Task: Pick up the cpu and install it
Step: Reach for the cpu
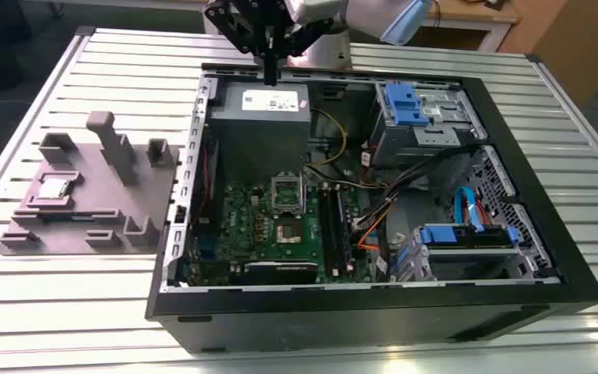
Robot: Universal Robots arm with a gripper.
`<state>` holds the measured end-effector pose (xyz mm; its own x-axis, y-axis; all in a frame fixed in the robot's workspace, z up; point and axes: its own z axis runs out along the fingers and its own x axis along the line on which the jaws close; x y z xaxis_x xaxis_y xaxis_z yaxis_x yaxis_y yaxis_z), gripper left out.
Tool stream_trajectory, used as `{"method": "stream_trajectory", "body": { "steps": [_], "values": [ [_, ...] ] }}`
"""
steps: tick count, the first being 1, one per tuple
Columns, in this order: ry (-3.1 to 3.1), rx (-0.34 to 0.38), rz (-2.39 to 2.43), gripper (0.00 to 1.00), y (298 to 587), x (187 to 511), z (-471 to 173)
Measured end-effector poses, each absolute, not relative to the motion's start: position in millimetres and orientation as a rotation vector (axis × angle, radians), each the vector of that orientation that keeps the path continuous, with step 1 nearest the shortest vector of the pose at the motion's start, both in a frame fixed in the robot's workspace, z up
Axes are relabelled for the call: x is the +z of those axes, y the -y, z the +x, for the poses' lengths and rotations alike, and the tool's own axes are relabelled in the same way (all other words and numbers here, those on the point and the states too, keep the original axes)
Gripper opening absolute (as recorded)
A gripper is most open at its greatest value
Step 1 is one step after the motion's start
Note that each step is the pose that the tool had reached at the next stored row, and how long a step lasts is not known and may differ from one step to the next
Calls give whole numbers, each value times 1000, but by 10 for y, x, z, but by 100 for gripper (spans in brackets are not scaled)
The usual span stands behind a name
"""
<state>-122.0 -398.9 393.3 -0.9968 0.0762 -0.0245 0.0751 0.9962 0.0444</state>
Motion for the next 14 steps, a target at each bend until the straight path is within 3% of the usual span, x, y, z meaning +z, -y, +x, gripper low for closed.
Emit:
{"method": "stream_trajectory", "body": {
  "steps": [14],
  "values": [
    [-3112, 68, 118, 10, 3989, 3933, -1262]
  ]
}}
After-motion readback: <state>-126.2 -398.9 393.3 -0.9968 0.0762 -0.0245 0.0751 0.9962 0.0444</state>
